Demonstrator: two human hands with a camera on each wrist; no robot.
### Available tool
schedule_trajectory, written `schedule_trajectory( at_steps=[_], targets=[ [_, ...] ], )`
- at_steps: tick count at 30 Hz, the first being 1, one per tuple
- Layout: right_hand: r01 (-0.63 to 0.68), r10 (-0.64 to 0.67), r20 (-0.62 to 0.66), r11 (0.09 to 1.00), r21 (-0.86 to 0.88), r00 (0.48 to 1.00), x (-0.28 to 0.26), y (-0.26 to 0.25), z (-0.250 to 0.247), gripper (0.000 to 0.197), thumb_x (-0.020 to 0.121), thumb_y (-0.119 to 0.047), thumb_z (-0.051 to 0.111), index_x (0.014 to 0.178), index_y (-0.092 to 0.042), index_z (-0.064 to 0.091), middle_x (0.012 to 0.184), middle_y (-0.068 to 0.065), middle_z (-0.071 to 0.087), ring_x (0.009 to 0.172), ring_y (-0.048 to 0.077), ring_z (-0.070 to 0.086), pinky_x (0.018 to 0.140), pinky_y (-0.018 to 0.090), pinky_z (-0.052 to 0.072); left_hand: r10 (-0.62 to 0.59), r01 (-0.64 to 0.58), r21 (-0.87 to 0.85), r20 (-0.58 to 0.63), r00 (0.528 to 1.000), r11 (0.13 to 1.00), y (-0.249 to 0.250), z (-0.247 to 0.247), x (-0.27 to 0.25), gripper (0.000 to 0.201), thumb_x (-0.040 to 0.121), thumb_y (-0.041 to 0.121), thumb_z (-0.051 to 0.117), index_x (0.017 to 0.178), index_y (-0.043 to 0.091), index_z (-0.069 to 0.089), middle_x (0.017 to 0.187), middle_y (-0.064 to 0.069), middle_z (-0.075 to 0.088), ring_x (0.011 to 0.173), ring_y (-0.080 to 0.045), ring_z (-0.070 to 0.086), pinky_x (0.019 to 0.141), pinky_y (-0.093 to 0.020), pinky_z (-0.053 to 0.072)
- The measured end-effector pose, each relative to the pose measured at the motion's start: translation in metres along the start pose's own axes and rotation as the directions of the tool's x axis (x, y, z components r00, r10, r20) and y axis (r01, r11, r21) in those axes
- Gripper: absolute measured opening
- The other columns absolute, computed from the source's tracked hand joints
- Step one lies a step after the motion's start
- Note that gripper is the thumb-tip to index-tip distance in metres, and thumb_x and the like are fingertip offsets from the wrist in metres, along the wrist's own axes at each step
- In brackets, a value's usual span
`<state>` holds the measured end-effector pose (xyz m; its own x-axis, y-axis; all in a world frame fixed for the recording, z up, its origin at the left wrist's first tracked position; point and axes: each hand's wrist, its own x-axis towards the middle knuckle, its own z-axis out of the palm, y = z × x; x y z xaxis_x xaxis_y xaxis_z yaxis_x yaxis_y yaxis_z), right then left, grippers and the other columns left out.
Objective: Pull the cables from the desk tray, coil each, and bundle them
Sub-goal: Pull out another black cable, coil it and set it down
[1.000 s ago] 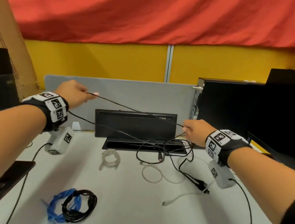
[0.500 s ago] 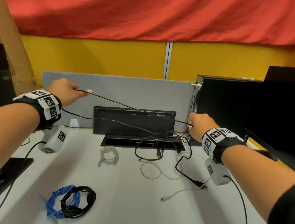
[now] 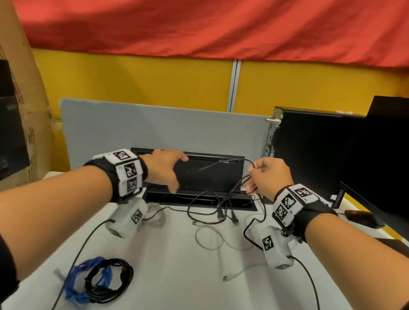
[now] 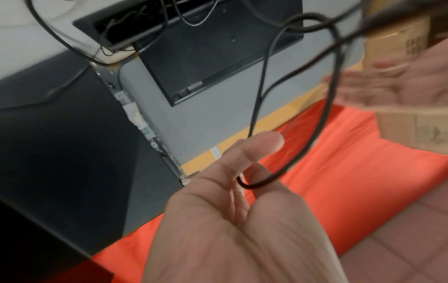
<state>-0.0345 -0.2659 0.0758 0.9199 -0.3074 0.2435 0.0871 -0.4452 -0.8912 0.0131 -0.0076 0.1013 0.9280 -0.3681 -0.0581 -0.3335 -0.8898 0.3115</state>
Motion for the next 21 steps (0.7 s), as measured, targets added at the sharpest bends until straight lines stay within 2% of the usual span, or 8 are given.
schedule_trajectory(
  at_steps=[3,6,8,10,12,14,19,21],
  targets=[
    [0.021,-0.021,-0.001,1.000,-0.007,1.000,-0.002,-0.007,0.002,0.004,0.091,-0.005,0.062,0.088,-0.004,0.063,0.065,0.017,0.070,0.051,0.017,0.070,0.051,0.022,0.057,0.165,-0.159,-0.171,0.020,0.986,0.972,0.037,0.008,-0.002,0.101,0.072,0.047,0.079,0.151,0.028,0.020,0.156,0.000,0.027,0.141,-0.022,0.026,0.113,-0.043,0.029],
    [0.051,-0.052,0.008,0.996,0.078,0.999,-0.006,-0.009,0.005,0.002,0.087,-0.003,0.067,0.088,-0.004,0.066,0.069,0.014,0.071,0.060,0.018,0.073,0.060,0.025,0.060,0.271,-0.319,-0.227,-0.218,0.938,0.920,0.068,0.016,0.001,0.076,0.084,0.048,0.068,0.148,0.025,0.033,0.151,0.000,0.040,0.137,-0.017,0.038,0.111,-0.036,0.034],
    [0.072,-0.075,0.014,0.983,0.171,0.997,-0.011,-0.012,0.007,0.002,0.087,-0.001,0.067,0.089,-0.001,0.067,0.074,0.017,0.071,0.063,0.020,0.074,0.061,0.024,0.060,0.289,-0.346,-0.167,-0.290,0.912,0.923,0.082,0.019,0.004,0.045,0.091,0.039,0.063,0.131,0.019,0.054,0.134,-0.007,0.059,0.123,-0.021,0.055,0.105,-0.038,0.043],
    [0.084,-0.093,0.024,0.963,0.256,0.995,-0.013,-0.014,0.009,0.004,0.086,0.002,0.067,0.090,0.003,0.066,0.078,0.020,0.071,0.066,0.021,0.074,0.058,0.021,0.059,0.298,-0.365,-0.147,-0.343,0.891,0.919,0.087,0.022,0.009,0.026,0.095,0.032,0.060,0.107,0.009,0.066,0.097,-0.010,0.070,0.090,-0.023,0.064,0.088,-0.040,0.051],
    [0.103,-0.126,0.055,0.946,0.309,0.991,-0.015,-0.014,0.009,0.004,0.086,0.004,0.065,0.090,0.004,0.066,0.081,0.021,0.070,0.069,0.021,0.074,0.059,0.020,0.058,0.264,-0.384,-0.220,-0.429,0.864,0.897,0.085,0.024,0.014,0.025,0.097,0.027,0.057,0.100,0.007,0.071,0.069,-0.001,0.060,0.063,-0.013,0.053,0.067,-0.031,0.047],
    [0.136,-0.156,0.046,0.946,0.293,0.987,-0.014,-0.010,0.005,0.007,0.088,0.005,0.062,0.089,0.001,0.068,0.084,0.020,0.070,0.070,0.019,0.074,0.062,0.019,0.057,0.204,-0.382,-0.262,-0.520,0.829,0.886,0.081,0.022,0.016,0.026,0.097,0.030,0.056,0.091,0.012,0.073,0.061,0.006,0.053,0.057,-0.007,0.045,0.057,-0.026,0.036],
    [-0.005,0.013,-0.042,0.984,0.178,0.999,-0.002,0.014,-0.008,0.027,0.090,0.010,0.051,0.087,-0.009,0.069,0.104,0.015,0.066,0.074,0.027,0.074,0.078,0.036,0.060,0.058,-0.304,-0.281,-0.642,0.765,0.910,0.049,0.001,0.020,0.027,0.098,0.032,0.054,0.081,0.018,0.069,0.056,0.006,0.047,0.054,-0.011,0.043,0.054,-0.024,0.032],
    [-0.092,0.104,-0.077,0.985,0.148,0.992,0.003,0.026,-0.008,0.023,0.086,0.011,0.057,0.085,-0.009,0.068,0.116,0.014,0.061,0.085,0.033,0.072,0.071,0.033,0.060,-0.004,-0.254,-0.274,-0.687,0.727,0.927,0.033,-0.008,0.021,0.029,0.098,0.032,0.053,0.082,0.015,0.070,0.056,0.003,0.048,0.054,-0.015,0.045,0.056,-0.026,0.036]
  ],
)
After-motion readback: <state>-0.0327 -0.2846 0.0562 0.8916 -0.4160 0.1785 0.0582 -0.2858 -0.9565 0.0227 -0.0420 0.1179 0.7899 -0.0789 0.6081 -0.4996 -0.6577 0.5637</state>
